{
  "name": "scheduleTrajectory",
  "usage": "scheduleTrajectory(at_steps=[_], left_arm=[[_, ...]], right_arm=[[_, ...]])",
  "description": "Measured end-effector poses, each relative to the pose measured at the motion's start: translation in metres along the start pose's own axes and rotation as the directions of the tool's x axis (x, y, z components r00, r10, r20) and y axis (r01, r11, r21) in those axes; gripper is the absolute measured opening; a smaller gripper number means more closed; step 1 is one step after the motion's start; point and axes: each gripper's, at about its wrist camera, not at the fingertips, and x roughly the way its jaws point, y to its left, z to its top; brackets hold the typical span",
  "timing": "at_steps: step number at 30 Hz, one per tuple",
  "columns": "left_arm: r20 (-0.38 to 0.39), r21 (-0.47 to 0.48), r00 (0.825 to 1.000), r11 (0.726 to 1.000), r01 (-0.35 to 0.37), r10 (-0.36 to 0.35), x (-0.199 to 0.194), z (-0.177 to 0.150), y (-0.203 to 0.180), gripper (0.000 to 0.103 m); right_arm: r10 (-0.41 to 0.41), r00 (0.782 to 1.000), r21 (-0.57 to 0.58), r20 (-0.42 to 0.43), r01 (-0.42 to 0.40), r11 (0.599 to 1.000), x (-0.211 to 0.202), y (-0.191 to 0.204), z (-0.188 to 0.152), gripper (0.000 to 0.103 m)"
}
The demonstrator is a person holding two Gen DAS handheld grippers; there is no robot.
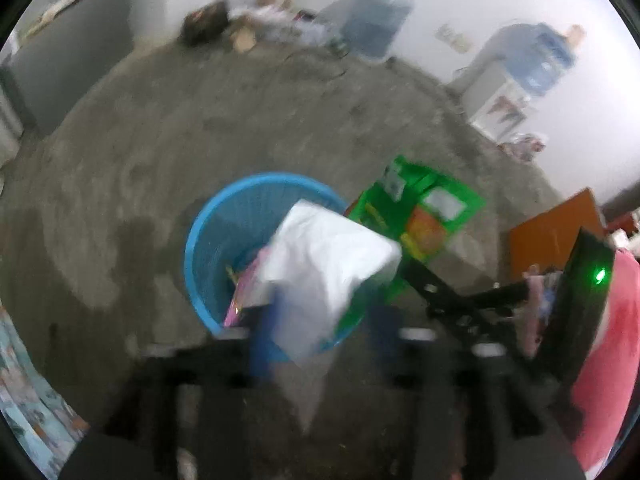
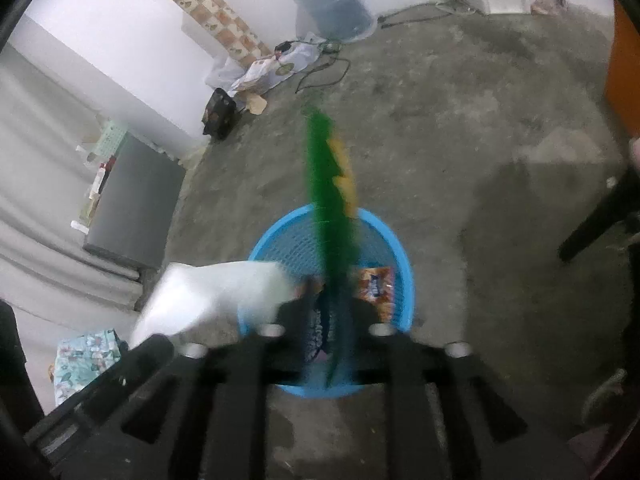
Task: Collect trash
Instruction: 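Carry tissue and green bag to the blue wastebasket and open both tools, then grasp the red wrapper with the left tool while the right tool grasps a white tissue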
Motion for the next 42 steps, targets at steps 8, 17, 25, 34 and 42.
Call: scheduleTrajectory(at_steps=[8,17,25,34,42], left_arm=[[0.038,-0.032,0.999,0.999,0.039,-0.038,-0.026,-0.004,0.004,0.066],[0.145,-0.108,0.988,0.992,0.072,-0.056,-0.105,-0.013,0.018,0.066],[0.267,-0.127,0.963,0.989,0.076,-0.040,-0.228,-0.063,0.049,0.074],[0.459,-0.249,0.871,0.966,-0.064,0.176,-0.363,-0.202,0.119,0.085],[0.527,-0.498,0.742,0.858,-0.126,0.414,-0.437,-0.332,0.197,0.086]], right_arm=[[0.051,0.998,0.052,-0.032,-0.049,0.997,-0.001,-0.020,-0.012,0.061],[0.117,0.992,0.025,0.038,-0.118,0.993,-0.042,-0.019,-0.008,0.063],[0.153,0.986,0.027,0.069,-0.155,0.987,-0.056,-0.022,0.001,0.063],[0.267,0.963,-0.223,0.023,-0.255,0.941,-0.097,0.076,-0.023,0.063],[0.353,0.914,-0.535,-0.200,-0.403,0.743,-0.142,0.210,-0.103,0.067]])
